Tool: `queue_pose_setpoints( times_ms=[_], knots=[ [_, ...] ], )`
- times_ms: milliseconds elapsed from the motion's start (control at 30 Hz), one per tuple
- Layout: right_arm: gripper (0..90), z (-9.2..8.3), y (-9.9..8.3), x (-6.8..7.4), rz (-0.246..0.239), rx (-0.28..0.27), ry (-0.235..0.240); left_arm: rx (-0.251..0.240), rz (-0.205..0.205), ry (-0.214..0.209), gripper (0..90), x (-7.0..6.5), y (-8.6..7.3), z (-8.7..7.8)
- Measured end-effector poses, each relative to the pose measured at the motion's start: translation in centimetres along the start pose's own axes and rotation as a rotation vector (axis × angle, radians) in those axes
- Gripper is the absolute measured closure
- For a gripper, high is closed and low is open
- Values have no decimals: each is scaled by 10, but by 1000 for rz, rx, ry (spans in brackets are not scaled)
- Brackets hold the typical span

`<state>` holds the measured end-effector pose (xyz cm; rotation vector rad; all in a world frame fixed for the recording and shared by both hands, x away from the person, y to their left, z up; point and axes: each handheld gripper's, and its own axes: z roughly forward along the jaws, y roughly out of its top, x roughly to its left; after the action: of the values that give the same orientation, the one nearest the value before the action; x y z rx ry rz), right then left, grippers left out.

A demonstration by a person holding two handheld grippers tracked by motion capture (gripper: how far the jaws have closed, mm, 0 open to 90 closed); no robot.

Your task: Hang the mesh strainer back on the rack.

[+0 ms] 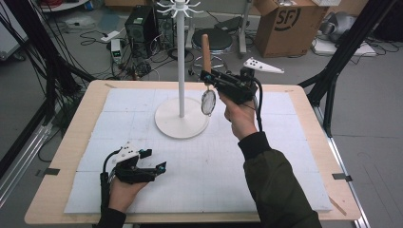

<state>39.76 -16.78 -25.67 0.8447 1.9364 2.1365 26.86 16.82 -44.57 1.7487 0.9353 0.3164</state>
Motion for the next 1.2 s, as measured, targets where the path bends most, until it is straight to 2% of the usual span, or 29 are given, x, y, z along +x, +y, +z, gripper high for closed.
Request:
queue_pose_setpoints(
  times_ms=[300,500,667,867,1000,1200],
  knots=[
    [684,13,15,3,0,-42,15,-2,2,1,195,0,0,0],
    [683,23,23,6,0,-31,20,-1,10,8,195,1,1,-2],
    [683,31,29,4,2,-48,15,-6,1,12,195,2,0,-1],
    [683,39,35,5,-15,-44,6,-11,1,17,195,4,1,-3],
    [683,44,36,7,-17,-31,-27,-16,-4,14,195,4,1,-4],
    [683,48,37,4,-13,-27,-52,-16,-3,12,195,4,1,-4]
  ],
)
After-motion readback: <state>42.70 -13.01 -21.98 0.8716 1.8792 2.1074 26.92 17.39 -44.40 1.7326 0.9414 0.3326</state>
